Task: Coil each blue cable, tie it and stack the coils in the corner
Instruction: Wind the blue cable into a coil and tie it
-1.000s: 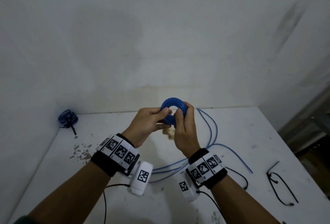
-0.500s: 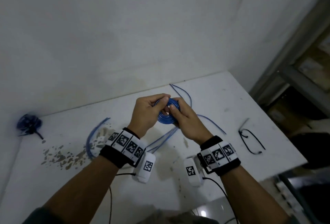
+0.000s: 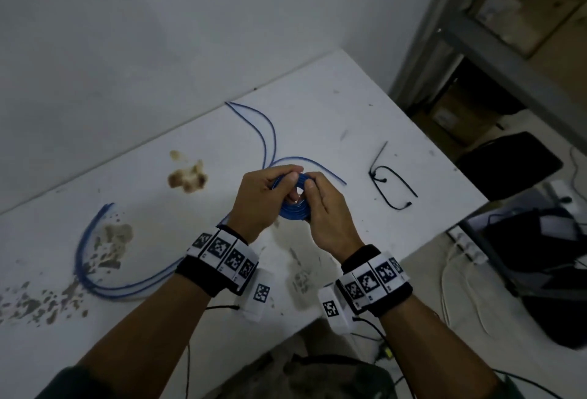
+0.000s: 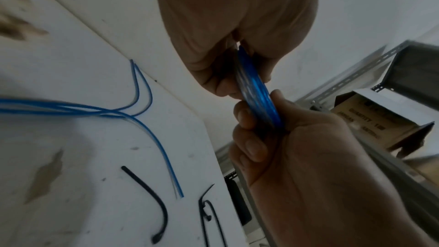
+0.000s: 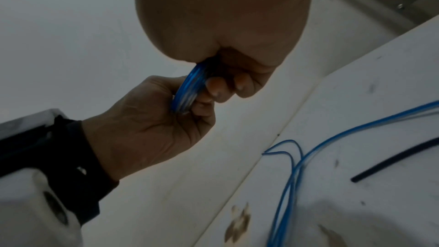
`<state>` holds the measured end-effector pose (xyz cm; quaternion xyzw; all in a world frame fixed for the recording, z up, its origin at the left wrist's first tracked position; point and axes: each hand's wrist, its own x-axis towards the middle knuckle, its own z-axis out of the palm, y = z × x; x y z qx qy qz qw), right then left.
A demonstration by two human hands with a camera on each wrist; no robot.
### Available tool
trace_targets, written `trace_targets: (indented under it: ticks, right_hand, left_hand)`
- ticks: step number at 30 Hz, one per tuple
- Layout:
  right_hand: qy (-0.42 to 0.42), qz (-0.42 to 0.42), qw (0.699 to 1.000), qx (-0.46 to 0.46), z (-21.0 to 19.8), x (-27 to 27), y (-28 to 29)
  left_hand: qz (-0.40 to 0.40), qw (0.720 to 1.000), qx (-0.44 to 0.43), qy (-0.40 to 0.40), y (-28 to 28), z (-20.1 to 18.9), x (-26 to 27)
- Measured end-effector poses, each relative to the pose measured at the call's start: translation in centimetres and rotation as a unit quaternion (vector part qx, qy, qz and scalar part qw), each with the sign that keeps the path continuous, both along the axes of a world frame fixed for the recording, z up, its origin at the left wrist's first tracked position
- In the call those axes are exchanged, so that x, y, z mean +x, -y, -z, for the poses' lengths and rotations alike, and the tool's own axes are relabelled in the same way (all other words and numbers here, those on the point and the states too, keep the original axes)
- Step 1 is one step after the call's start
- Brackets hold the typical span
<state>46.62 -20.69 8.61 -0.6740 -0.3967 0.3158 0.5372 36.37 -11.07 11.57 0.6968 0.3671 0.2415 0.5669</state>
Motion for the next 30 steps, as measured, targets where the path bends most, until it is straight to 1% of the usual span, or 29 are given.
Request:
trace_targets:
  ticks: [2,4,5,8,9,10,11,12,13,14,15,16,17,19,20,22,23,24,25,26,28,30]
  right_hand:
    - [0.021,0.003,1.000,-0.008,0.9,0.8,0.6]
    - [0.024,-0.006,0.999,-0.029,1.9,1.3,0.9]
    - [0.017,-0.016,0.999,-0.046,2.4,1.6,0.9]
    - [-0.043,-0.061,0.993,-0.092,3.7,2.7,1.1]
    - [-0.040,-0.057,0.991,-0.111,4.1,3.3,1.0]
    - [-0.009,-0.036,0.991,-0.129,4.9,4.0,0.7]
    - [0.044,-0.002,0.988,-0.150,5.9,4.9,0.3]
    - [0.108,0.023,0.976,-0.185,7.2,5.7,-0.2]
    - [0.184,0.019,0.953,-0.241,8.5,6.4,-0.8]
    - [0.255,-0.017,0.918,-0.302,9.7,6.9,-1.3]
    - [0.301,-0.062,0.886,-0.348,10.8,7.2,-1.7]
    - [0.323,-0.092,0.867,-0.367,11.7,7.4,-2.0]
    - [0.323,-0.101,0.863,-0.374,12.1,7.5,-2.1]
    - [0.287,-0.078,0.885,-0.357,11.9,7.6,-1.7]
    - [0.250,-0.061,0.907,-0.334,11.6,7.5,-1.4]
    - [0.123,-0.025,0.956,-0.265,9.3,6.4,-0.8]
    - [0.046,-0.023,0.968,-0.246,7.6,5.5,-0.7]
    - [-0.034,-0.039,0.968,-0.247,5.6,4.4,-0.6]
    - [-0.108,-0.066,0.958,-0.259,3.9,3.2,-0.7]
    - [-0.160,-0.093,0.944,-0.274,2.4,2.1,-0.8]
    - [-0.206,-0.131,0.923,-0.298,0.7,0.3,-1.6]
    - [-0.224,-0.146,0.909,-0.320,-0.2,-1.1,-2.9]
  left_hand:
    - [0.035,0.999,-0.005,-0.031,0.0,0.9,0.8]
    - [0.043,0.998,-0.014,-0.038,0.1,1.8,1.5]
    - [0.032,0.998,-0.026,-0.040,0.3,2.3,1.7]
    - [-0.018,0.996,-0.070,-0.053,1.2,4.0,1.9]
    - [-0.030,0.995,-0.079,-0.059,1.4,4.5,1.7]
    - [-0.042,0.993,-0.085,-0.065,1.5,5.0,1.5]
    - [-0.054,0.992,-0.089,-0.070,1.4,5.3,1.1]
    - [-0.066,0.991,-0.090,-0.073,1.3,5.7,0.7]
    - [-0.078,0.990,-0.089,-0.077,1.1,6.0,0.3]
    - [-0.089,0.989,-0.088,-0.082,0.8,6.3,-0.1]
    - [-0.098,0.988,-0.086,-0.087,0.6,6.5,-0.5]
    - [-0.109,0.986,-0.084,-0.091,0.3,6.6,-0.9]
    - [-0.122,0.985,-0.082,-0.093,0.0,6.7,-1.3]
    - [-0.152,0.981,-0.073,-0.092,-0.5,6.8,-2.2]
    - [-0.169,0.979,-0.068,-0.090,-0.8,6.9,-2.6]
    - [-0.201,0.974,-0.048,-0.090,-1.3,7.3,-3.6]
    - [-0.214,0.972,-0.035,-0.092,-1.6,7.4,-4.1]
    - [-0.224,0.970,-0.022,-0.092,-1.8,7.5,-4.4]
    - [-0.232,0.968,-0.009,-0.093,-2.0,7.6,-4.8]
    - [-0.240,0.966,0.005,-0.094,-2.1,7.6,-5.1]
    - [-0.251,0.963,0.029,-0.096,-2.3,7.4,-5.7]
    - [-0.259,0.960,0.047,-0.097,-2.4,7.0,-6.1]
